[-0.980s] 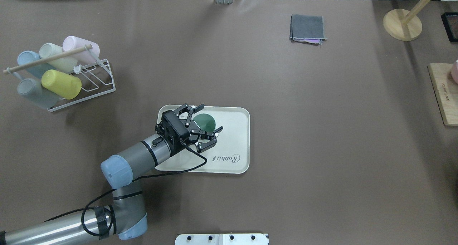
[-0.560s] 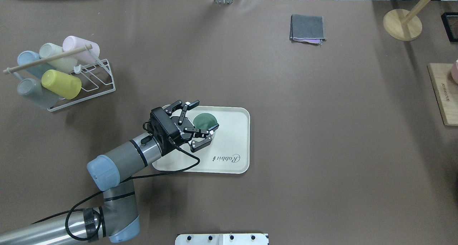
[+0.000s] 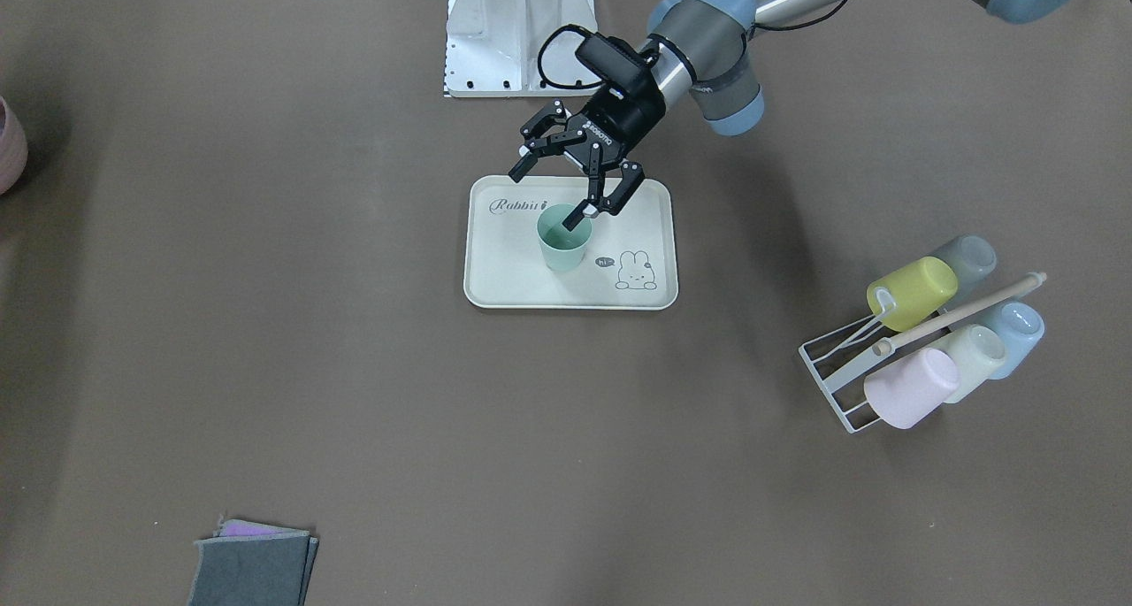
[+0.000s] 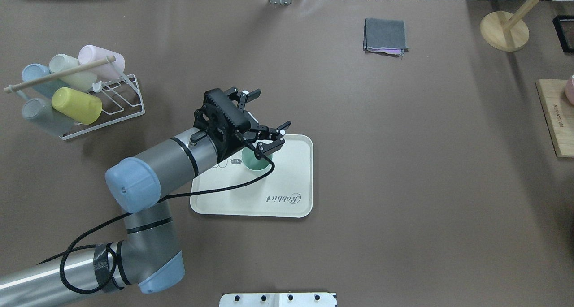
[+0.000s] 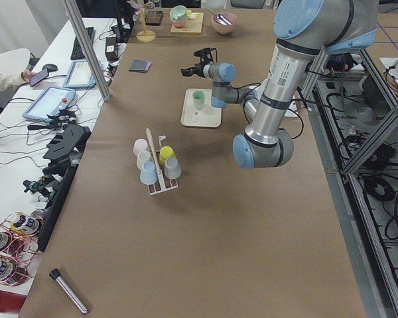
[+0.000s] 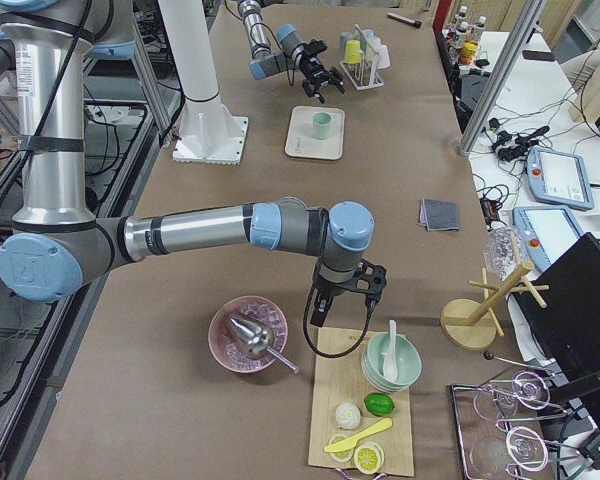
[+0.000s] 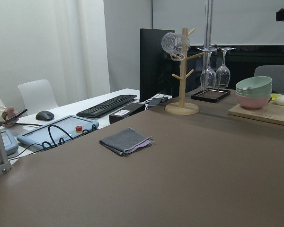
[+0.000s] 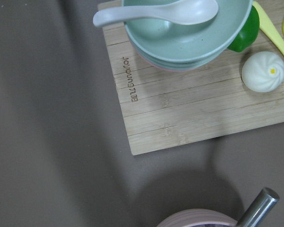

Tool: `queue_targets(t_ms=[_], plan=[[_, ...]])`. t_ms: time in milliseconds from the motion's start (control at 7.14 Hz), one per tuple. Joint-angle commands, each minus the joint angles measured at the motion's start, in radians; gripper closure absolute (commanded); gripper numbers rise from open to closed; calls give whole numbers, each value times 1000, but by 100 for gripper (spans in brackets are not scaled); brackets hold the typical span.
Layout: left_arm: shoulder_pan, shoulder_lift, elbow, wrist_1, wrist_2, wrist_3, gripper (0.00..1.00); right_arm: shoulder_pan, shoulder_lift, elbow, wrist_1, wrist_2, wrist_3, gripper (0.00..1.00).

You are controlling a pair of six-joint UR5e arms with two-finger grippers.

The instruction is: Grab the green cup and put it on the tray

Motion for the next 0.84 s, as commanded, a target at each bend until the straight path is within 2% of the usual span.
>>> queue_targets(t_ms=[0, 140, 420, 560, 700], plan=[[-185, -29, -88, 373, -65, 0, 2, 1, -3, 27, -5, -21, -2, 0], [-296, -14, -85, 484, -134, -2, 2, 1, 3, 32, -6, -50, -2, 0], [-535, 30, -86, 737, -334, -23, 2, 1, 6, 31, -6, -56, 0, 0], [-616, 87, -70, 765, -349, -60, 2, 1, 4, 32, -3, -60, -6, 0], [-734, 150, -27, 769, -475, -63, 2, 0, 7, 46, -3, -98, -11, 0]])
